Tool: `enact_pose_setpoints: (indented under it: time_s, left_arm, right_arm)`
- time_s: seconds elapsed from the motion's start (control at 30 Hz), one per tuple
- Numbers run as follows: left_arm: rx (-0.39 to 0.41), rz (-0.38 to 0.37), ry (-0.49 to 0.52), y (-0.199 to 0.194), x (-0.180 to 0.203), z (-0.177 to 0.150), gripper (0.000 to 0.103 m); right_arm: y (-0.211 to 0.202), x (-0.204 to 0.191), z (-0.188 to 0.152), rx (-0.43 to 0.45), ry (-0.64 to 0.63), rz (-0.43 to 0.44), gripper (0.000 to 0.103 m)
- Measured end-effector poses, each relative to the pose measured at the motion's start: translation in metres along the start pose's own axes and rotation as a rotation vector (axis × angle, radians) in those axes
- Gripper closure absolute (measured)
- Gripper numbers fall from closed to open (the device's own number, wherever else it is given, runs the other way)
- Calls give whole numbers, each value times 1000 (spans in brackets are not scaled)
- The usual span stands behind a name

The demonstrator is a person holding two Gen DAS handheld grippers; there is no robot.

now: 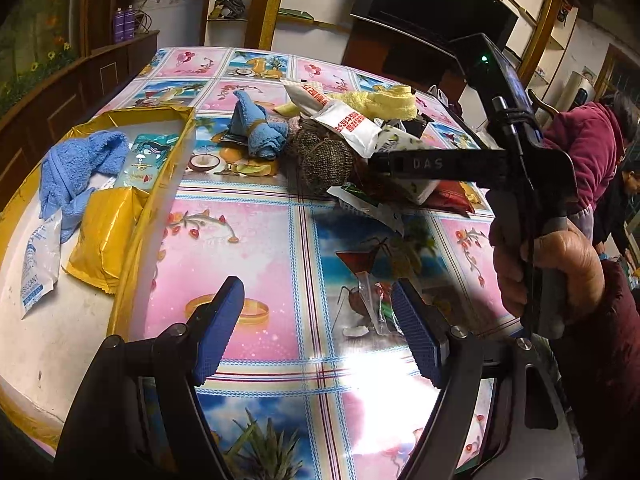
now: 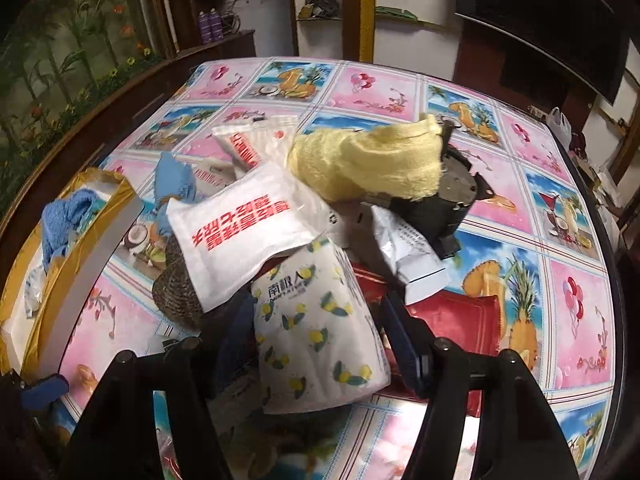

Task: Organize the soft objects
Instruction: 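Grasp the green-and-white packet with the left gripper while the right grasps the lemon-print packet, then carry the green-and-white packet to the white box with the left gripper while the right holds the lemon packet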

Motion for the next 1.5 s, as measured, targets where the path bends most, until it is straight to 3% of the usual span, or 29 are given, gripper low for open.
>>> enact_pose_setpoints:
  time_s: [0.03, 0.07, 0.1, 0.37, 0.6, 0.73, 0.77, 0.8, 0.87, 1.2, 1.5]
  left_arm:
    - [-1, -2, -3, 0, -1, 0, 26]
    - [-1, -5, -8, -1, -2, 0, 26]
    - [0, -8, -14, 0, -3, 1, 26]
    - [-31, -77, -58, 9, -1, 14, 26]
    - [-37, -130, -108, 53, 13, 52, 26]
    - [-93, -208, -181, 87, 11, 60, 26]
    - [-102, -229, -205, 93, 9, 60, 30]
    - [-99, -241, -219, 96, 8, 60, 52]
    - [-96, -229, -217, 98, 5, 59, 77]
    - [2, -203, -123, 67, 14, 56, 81]
    - [88, -126, 10, 23, 33, 47, 82]
  right_arm:
    - [1, -5, -3, -15, -11, 19, 57]
    - [-1, -7, -5, -21, -12, 29, 76]
    - [-3, -8, -7, -28, -13, 32, 83]
    - [-32, 22, -52, -50, 103, 145, 83]
    - [-32, 56, -85, -53, 206, 181, 83]
    - [-31, 58, -87, -44, 221, 200, 82]
    - [-31, 57, -87, -41, 218, 200, 82]
    - [-31, 57, -87, -38, 214, 201, 82]
    - [-31, 57, -87, -30, 211, 201, 82]
    - [-33, 62, -90, -18, 231, 220, 83]
    - [-46, 66, -88, 5, 239, 196, 83]
Point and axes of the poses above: each gripper's, at about its wrist camera, not at the fingertips, and y roughly the way its jaws point, x to its right, z to its top, the point moved 4 cm from there along y, roughly the way its jaws point, and after that the axes turned 7 degrees about -z, right-handed, at the moved point
